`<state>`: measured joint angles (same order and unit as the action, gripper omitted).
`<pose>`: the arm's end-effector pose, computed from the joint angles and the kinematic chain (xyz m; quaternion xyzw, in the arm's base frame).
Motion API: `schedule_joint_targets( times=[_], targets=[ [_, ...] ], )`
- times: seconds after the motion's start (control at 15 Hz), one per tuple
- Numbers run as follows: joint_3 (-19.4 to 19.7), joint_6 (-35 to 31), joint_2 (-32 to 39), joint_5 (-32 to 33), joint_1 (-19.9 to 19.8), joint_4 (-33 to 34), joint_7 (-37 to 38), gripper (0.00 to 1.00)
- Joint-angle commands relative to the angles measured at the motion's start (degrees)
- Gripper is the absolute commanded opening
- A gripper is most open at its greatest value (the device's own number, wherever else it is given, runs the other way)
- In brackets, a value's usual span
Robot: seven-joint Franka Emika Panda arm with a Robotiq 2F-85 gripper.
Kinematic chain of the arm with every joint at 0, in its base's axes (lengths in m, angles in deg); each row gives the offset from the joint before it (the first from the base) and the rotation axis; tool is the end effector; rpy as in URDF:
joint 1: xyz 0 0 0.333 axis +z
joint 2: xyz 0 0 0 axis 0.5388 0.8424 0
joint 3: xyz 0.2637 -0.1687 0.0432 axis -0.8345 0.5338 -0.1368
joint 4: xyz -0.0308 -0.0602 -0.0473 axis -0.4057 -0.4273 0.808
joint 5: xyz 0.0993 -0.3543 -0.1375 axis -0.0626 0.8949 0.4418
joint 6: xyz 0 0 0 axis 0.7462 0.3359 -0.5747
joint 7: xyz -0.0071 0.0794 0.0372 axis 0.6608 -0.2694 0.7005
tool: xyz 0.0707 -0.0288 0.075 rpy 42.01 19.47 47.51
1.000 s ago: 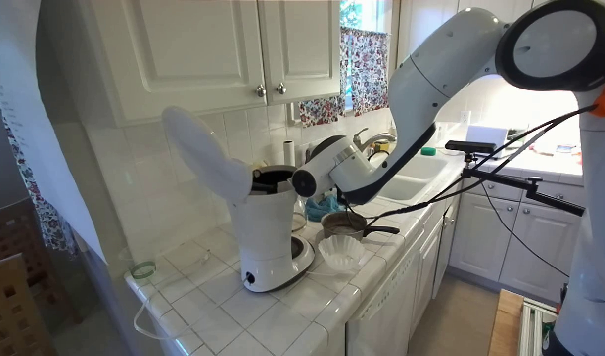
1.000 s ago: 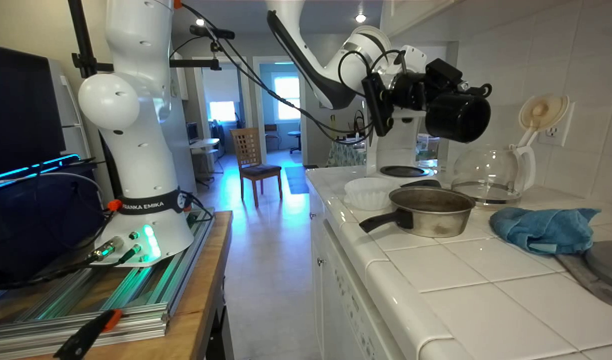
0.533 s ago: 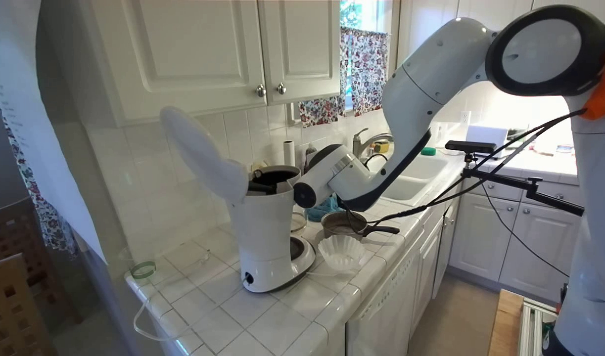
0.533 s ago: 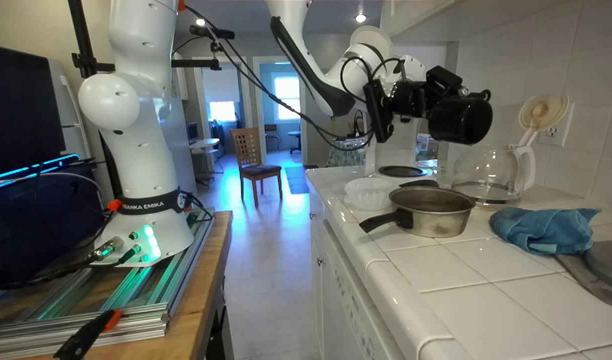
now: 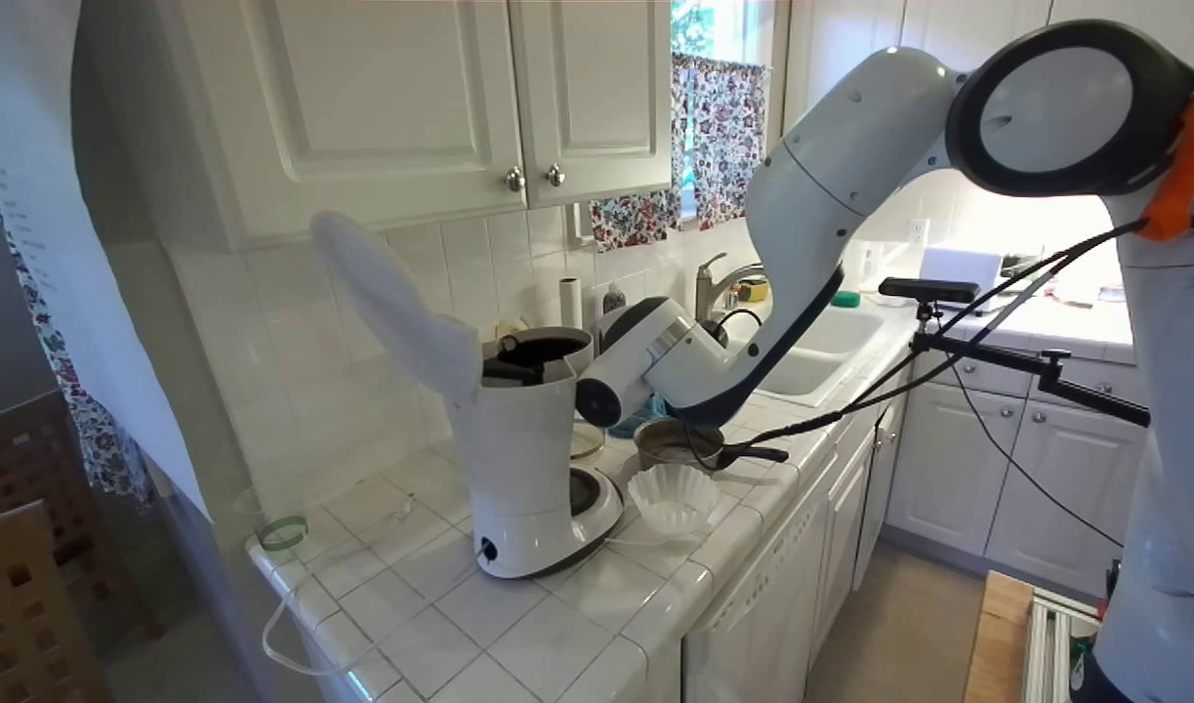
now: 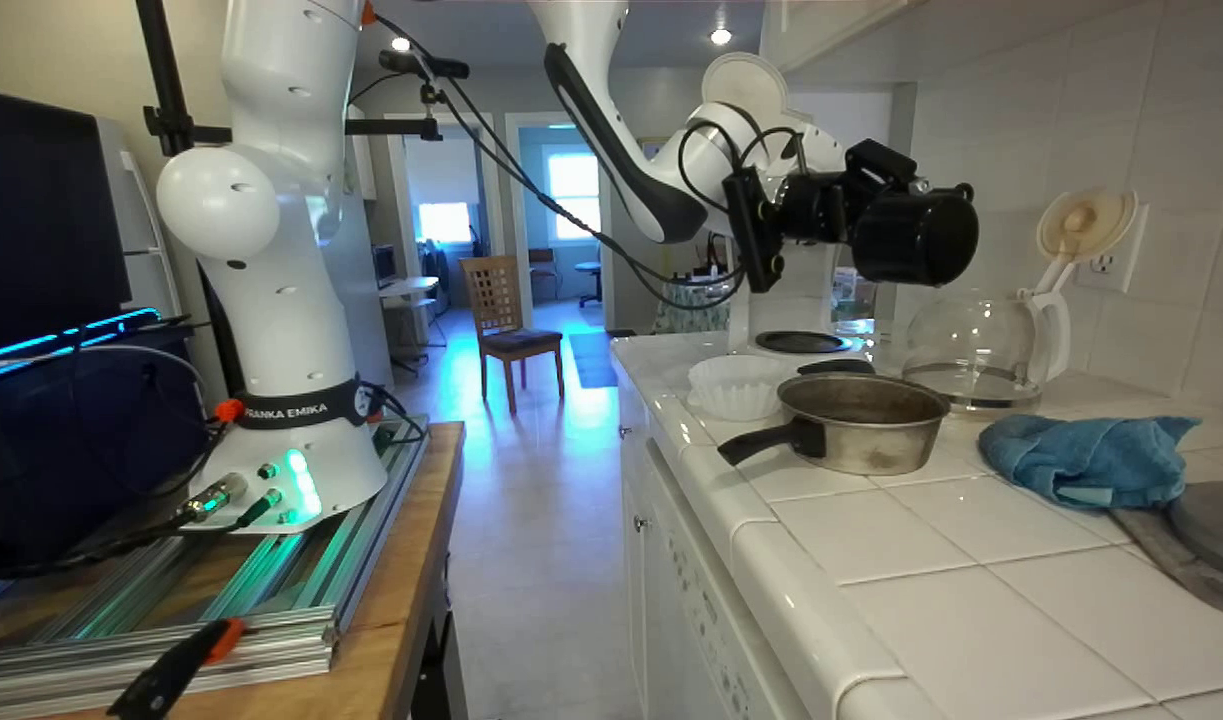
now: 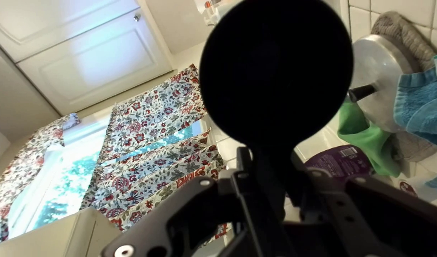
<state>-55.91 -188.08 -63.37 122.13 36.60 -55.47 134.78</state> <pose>0.5920 -0.0365 0.3177 0.7186 -0.0412 0.2452 0.6495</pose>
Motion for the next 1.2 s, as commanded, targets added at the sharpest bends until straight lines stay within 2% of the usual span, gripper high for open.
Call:
schedule_joint_targets(
  times=[0.0, 0.53, 1.13],
  targets=[
    [-1.11, 4.16, 1.16, 1.62, 0.43, 0.81, 0.79, 0.06],
    [-1.86, 10.25, 2.46, 2.97, 0.99, 1.05, 0.31, 0.06],
    [-2.35, 11.65, 3.35, 4.14, 0.71, 1.53, 0.24, 0.06]
  ],
)
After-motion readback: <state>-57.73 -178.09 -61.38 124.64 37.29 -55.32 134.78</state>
